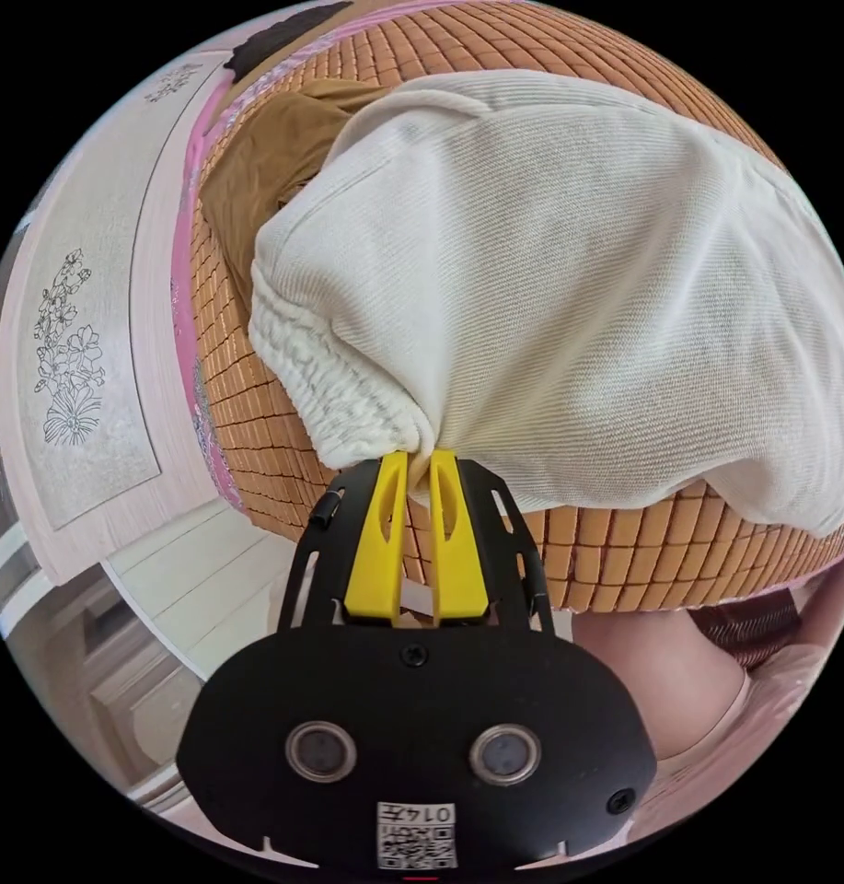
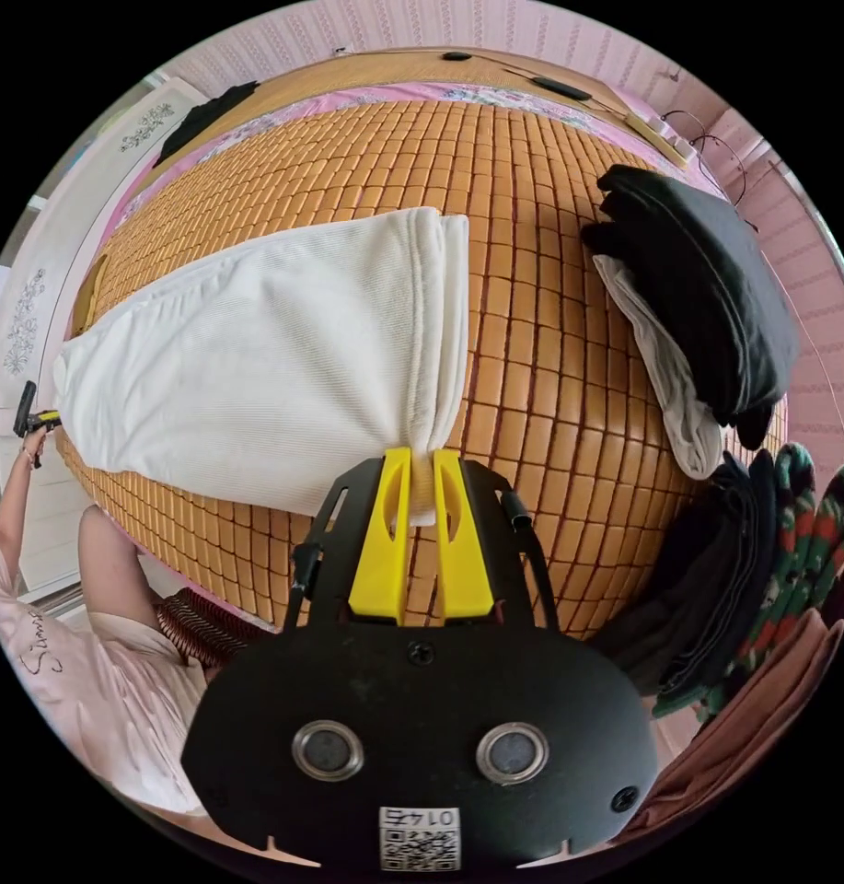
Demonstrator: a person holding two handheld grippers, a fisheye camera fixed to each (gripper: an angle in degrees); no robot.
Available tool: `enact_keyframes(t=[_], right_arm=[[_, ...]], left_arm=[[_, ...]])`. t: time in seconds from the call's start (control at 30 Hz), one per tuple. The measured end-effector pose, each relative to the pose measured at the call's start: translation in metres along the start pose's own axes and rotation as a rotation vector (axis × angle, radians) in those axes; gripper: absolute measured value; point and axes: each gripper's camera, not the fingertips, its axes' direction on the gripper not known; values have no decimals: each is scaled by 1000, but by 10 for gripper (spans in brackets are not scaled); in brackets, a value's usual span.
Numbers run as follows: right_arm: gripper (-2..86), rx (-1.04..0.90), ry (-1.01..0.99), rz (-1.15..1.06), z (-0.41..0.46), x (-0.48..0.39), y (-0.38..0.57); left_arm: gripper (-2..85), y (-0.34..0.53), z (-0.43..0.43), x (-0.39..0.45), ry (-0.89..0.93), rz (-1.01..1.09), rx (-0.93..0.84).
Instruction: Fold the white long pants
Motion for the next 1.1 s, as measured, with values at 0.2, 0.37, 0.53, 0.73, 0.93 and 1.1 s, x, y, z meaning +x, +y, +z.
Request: enact_keyframes(t=[0.2, 0.37, 0.53, 0.73, 0.93, 1.1], right_arm=[[58, -66, -43, 58, 2, 2, 128], [77, 11, 100, 87, -21, -4, 182], [116, 264, 42, 46, -44, -17, 157], [57, 284, -61, 125, -3, 5, 113], [9, 413, -122, 151, -41, 20, 177], [5, 511, -236, 155, -105, 27, 224]], left_arm=[[47, 69, 20, 29, -41, 81, 58], [24, 132, -17, 27, -13, 36, 249], [19, 148, -90, 95, -54, 349, 591], [62, 70, -121, 224, 191, 692, 796], [38, 16, -91, 288, 161, 812, 636], [5, 64, -121, 235, 219, 766, 794]])
